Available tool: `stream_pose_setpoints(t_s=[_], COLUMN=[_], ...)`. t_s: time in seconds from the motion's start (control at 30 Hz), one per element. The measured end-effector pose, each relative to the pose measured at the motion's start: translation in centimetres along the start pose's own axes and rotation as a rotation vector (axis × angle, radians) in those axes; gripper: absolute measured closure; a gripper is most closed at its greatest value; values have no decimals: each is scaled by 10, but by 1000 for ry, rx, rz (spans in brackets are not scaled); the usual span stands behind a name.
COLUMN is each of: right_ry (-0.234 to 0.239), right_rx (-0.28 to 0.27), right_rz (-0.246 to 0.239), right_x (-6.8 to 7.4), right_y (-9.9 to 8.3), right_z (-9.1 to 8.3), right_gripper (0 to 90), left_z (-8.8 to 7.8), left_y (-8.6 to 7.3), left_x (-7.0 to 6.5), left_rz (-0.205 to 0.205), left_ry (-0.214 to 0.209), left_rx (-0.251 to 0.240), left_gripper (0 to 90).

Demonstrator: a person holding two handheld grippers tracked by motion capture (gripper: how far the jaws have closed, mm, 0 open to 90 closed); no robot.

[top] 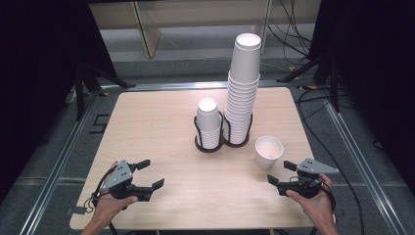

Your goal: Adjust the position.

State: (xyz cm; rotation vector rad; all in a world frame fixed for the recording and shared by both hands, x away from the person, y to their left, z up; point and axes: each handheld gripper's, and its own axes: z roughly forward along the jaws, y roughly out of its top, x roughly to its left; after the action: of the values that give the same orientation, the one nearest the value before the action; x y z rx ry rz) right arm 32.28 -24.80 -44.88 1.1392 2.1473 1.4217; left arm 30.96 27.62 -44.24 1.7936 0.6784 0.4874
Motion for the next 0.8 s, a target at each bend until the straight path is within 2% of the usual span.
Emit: stream_pose_setpoints(t_s=[0.03, 0.07, 0.1, 0.17, 0.23, 0.3, 0.37, 0.43, 0.47, 0.53, 0.6, 0.63, 0.67, 0.7, 0.73, 0.77, 0.8], right_ry=[8, 32, 32, 44, 46, 39, 52, 38, 52, 49, 47, 43, 43, 43, 38, 37, 37], right_rx=[-4, -24, -24, -20, -25, -21, -37, -32, -41, -51, -58, -61, -56, -56, -61, -49, -49], right_rz=[-9, 10, 10, -21, -18, -27, -18, -25, -4, 5, -14, -7, 11, 11, -13, -10, -10], right_x=[3, 11, 11, 17, 19, 22, 22, 22, 23, 23, 22, 23, 25, 25, 23, 23, 23], right_y=[3, 7, 7, 14, 15, 17, 18, 20, 21, 23, 26, 27, 27, 27, 28, 30, 30], right_z=[-1, -2, -2, -6, -6, -7, -5, -7, -7, -9, -11, -12, -12, -12, -11, -11, -11], right_gripper=[152, 152, 152, 152, 152, 152, 152, 153, 152, 153, 152, 153, 153, 153, 153, 153, 153], left_z=[0, 0, 0, 0, 3, 3, 2, 2, 2, 2, 3, 2, 2, 2, 2, 2, 1], left_y=[0, 0, 0, 0, 0, 0, 0, 0, 0, 0, -1, -1, -1, -1, -1, -1, -1], left_x=[0, 1, 1, 1, 3, 4, 5, 5, 5, 5, 5, 4, 4, 4, 5, 5, 4], left_rz=[0, -3, -3, -9, -12, -16, -17, -20, -21, -18, -22, -18, -20, -20, -20, -22, -22], left_ry=[1, 2, 2, 4, -8, -6, 7, 9, 9, 6, 0, 8, 7, 7, 8, -1, 9], left_rx=[1, -1, -1, 5, -16, -11, 5, 3, 4, 7, -2, 16, 13, 13, 11, -4, 12], left_gripper=[149, 149, 149, 149, 149, 149, 149, 149, 149, 149, 149, 149, 149, 149, 149, 149, 149])
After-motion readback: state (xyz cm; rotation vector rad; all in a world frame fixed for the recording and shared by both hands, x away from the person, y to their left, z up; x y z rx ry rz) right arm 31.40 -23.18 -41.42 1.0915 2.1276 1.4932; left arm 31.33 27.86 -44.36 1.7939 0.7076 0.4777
